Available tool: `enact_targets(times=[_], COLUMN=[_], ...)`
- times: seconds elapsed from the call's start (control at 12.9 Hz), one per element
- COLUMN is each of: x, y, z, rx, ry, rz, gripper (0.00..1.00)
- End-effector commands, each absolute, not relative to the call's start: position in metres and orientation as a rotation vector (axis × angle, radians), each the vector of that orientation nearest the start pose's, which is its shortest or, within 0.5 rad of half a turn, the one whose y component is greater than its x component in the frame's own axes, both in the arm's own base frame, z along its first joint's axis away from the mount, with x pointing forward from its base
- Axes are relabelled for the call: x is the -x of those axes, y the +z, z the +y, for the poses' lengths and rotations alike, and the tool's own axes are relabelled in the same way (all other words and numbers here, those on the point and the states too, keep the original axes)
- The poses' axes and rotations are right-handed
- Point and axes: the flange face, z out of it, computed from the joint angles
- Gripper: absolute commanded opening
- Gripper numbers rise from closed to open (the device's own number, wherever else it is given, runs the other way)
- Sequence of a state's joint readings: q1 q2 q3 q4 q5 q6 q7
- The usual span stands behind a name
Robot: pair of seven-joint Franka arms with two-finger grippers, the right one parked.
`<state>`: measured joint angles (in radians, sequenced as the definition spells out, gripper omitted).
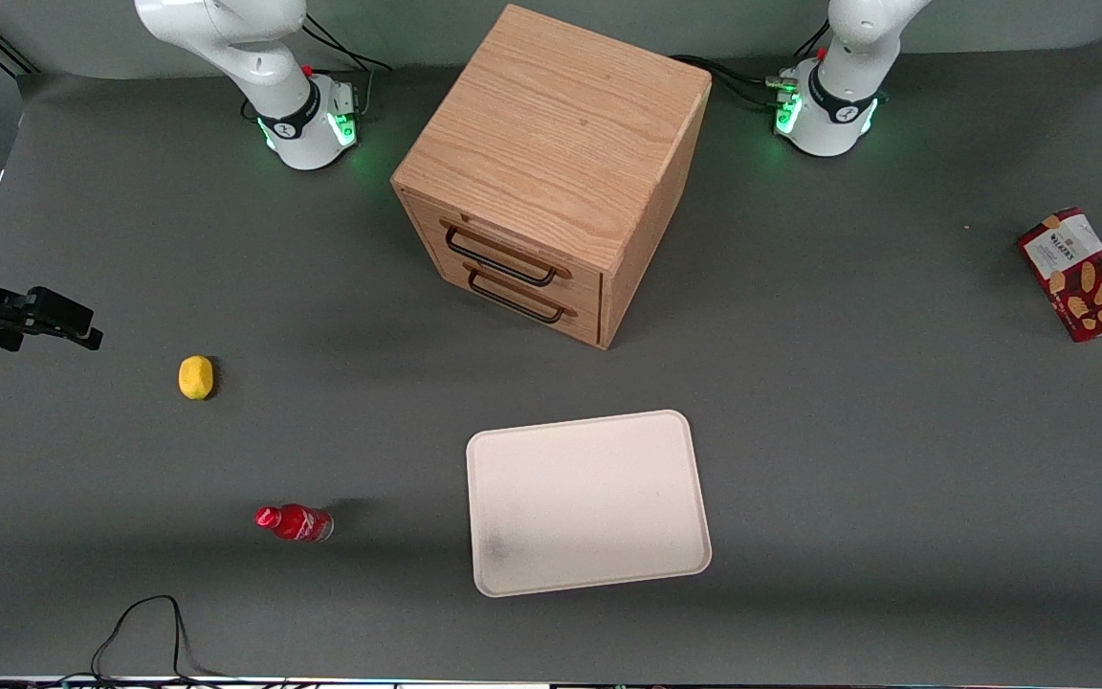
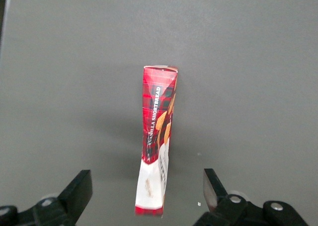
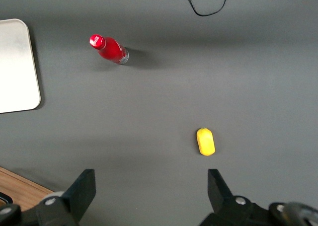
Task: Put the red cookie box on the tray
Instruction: 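Close the left gripper on the red cookie box and lift it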
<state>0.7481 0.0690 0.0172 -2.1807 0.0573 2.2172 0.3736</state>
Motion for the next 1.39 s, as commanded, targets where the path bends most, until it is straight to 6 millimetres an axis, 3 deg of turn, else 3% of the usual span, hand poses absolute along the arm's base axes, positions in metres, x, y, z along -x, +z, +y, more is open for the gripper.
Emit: enact_targets(times=[0.0,0.54,0.93,1.01,1.08,1.16,1.32], x=[-0.382,-0.389,-0.389,-0.389,-0.389,-0.389,-0.389], y=[0.322,0.25,0.239,0.239,0.239,0.24,0.24], z=[0.375,0.382,0.381,0.381,0.381,0.381,0.381], rx=[3.081,3.085,3.094,3.094,3.094,3.094,3.096], ry=[0.049,0.042,0.064,0.065,0.067,0.065,0.065], rz=[-0.568,-0.553,-0.554,-0.554,-0.554,-0.554,-0.542], gripper=[0.99,0.99,0.95,0.75,0.3,0.0,0.0])
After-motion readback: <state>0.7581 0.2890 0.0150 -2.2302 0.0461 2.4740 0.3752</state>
